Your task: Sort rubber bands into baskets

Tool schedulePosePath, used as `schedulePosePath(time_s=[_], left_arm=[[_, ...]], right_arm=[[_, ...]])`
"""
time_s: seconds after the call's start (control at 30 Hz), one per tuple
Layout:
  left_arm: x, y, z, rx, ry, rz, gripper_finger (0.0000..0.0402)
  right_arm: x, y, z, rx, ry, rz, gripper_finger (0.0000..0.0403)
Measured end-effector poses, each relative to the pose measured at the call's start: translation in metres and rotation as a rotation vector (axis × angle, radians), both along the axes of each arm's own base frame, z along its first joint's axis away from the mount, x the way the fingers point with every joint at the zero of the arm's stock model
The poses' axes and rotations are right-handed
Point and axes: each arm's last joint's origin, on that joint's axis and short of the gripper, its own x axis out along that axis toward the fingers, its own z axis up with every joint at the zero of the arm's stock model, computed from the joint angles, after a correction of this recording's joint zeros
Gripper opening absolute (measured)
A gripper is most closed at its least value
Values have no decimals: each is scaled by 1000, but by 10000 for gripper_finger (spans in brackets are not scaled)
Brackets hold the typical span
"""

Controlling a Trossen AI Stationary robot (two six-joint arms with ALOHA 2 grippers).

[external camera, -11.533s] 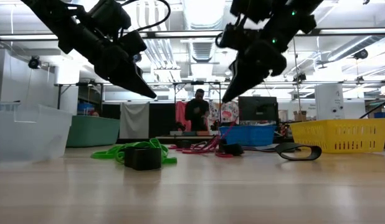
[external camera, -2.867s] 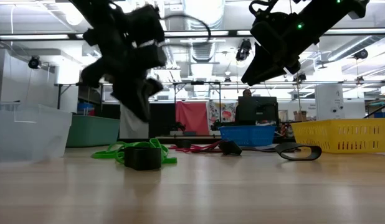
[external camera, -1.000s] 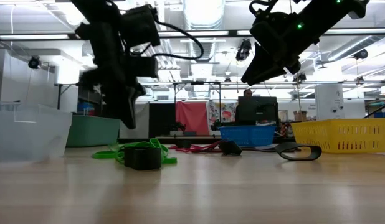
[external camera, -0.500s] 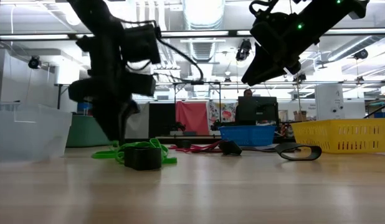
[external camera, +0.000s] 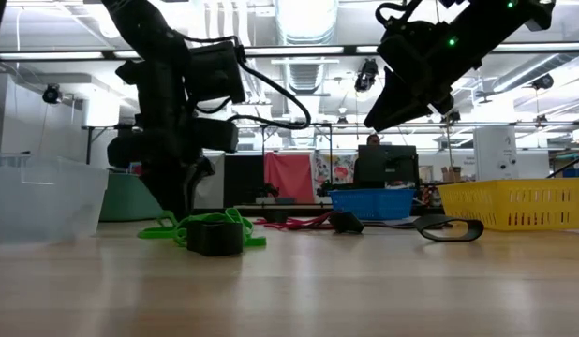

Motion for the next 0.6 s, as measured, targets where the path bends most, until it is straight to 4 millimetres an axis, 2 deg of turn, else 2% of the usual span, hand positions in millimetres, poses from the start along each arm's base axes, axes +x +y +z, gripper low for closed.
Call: schedulePosePath(time_s=[0.1, 0.3, 0.6], left_arm=[[0, -1, 3, 14, -8, -16, 5], [-1, 1, 17, 61, -59, -14, 1], [-2, 1, 16, 48, -51, 2, 32]], right_arm=[[0, 0, 0, 0, -2, 0, 151], [0, 0, -1, 1, -6, 0, 151], [0, 0, -1, 2, -11, 0, 151]])
